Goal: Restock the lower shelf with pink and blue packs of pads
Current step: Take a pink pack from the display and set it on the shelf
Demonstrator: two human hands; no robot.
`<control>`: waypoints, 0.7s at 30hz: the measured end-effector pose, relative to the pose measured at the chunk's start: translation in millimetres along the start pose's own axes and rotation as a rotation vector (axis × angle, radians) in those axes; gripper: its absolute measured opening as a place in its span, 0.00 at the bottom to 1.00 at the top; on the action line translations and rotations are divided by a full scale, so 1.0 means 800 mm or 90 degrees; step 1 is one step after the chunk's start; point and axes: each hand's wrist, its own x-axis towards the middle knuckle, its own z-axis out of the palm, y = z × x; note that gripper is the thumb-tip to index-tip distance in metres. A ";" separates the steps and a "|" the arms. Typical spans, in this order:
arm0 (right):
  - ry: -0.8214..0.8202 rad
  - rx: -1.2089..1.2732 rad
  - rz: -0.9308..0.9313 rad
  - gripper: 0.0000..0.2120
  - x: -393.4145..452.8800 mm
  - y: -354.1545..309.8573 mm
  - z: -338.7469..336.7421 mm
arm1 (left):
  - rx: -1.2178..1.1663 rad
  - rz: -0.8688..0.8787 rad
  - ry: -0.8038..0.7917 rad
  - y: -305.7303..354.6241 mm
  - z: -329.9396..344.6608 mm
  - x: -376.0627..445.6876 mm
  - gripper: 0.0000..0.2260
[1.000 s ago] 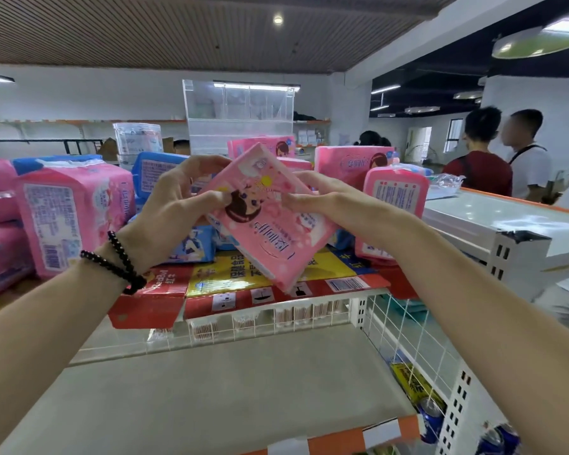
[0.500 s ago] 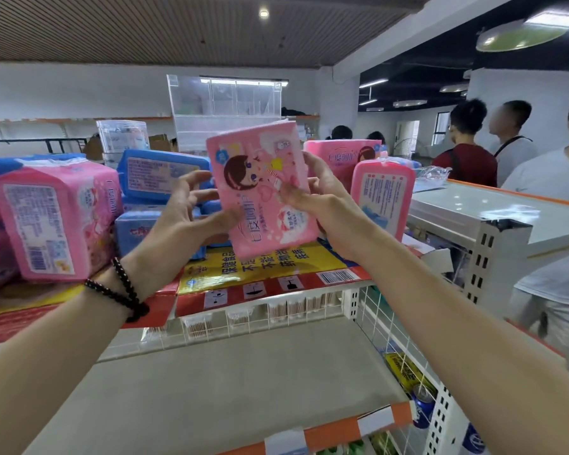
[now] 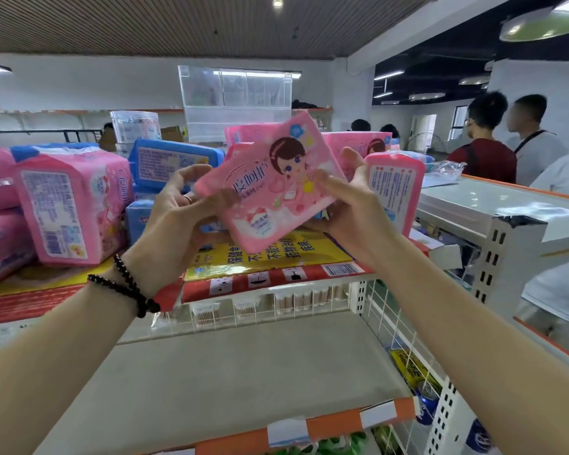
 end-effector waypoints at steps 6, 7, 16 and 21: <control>-0.072 -0.117 0.017 0.55 0.007 0.003 -0.007 | 0.052 0.014 0.023 0.015 -0.014 -0.006 0.26; -0.082 -0.132 0.011 0.54 0.007 0.005 -0.005 | 0.066 0.019 0.026 0.016 -0.016 -0.008 0.25; -0.097 -0.111 -0.045 0.38 0.001 0.032 0.014 | 0.146 0.076 0.080 0.025 -0.015 -0.023 0.20; -0.079 -0.110 -0.042 0.41 -0.007 0.042 0.019 | 0.142 0.041 0.071 0.019 -0.015 -0.041 0.24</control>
